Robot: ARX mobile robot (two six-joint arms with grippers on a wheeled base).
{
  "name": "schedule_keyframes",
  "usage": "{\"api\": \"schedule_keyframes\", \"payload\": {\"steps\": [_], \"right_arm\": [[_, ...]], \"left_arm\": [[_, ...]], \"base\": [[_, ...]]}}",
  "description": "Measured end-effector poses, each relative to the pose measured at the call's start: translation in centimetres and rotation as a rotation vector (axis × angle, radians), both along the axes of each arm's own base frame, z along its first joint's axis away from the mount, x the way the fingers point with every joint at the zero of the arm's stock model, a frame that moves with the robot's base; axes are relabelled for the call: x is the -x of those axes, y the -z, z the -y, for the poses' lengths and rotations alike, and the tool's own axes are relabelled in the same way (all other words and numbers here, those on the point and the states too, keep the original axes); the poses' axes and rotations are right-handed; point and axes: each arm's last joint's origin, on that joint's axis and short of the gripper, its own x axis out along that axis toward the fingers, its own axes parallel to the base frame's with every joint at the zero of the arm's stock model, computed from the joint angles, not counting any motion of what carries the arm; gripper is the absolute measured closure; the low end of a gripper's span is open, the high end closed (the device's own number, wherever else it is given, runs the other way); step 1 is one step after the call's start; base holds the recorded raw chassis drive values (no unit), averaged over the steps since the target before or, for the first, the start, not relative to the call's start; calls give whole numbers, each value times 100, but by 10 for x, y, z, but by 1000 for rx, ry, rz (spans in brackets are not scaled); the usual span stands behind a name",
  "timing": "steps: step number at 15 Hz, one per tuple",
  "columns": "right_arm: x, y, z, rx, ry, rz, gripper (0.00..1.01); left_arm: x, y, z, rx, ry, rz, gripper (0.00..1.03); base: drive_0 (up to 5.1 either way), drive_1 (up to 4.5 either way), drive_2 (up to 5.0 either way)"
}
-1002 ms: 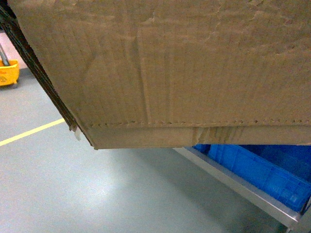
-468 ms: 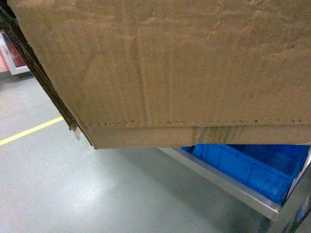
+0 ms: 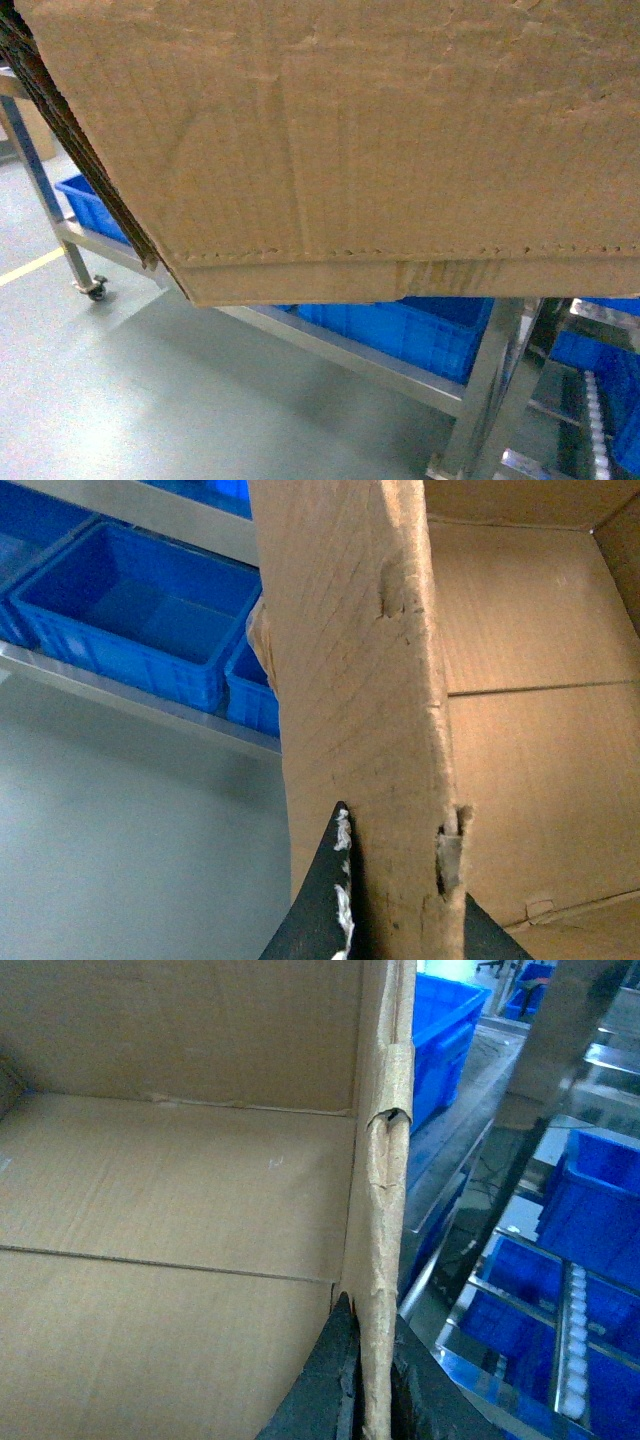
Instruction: Sort boxes to right shelf from conveyor
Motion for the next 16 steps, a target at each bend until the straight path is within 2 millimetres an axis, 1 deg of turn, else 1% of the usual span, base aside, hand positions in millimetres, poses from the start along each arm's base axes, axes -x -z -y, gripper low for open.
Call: {"api": "schedule_keyframes", "payload": {"steps": [5, 16], "right_arm": [[0, 0, 0, 0, 0, 0, 97], [0, 0, 0, 0, 2, 0, 97]], "left_arm": [[0, 0, 0, 0, 0, 0, 99], [0, 0, 0, 0, 2, -1, 99]], "base": [[-154, -154, -154], [-86, -86, -86]]}}
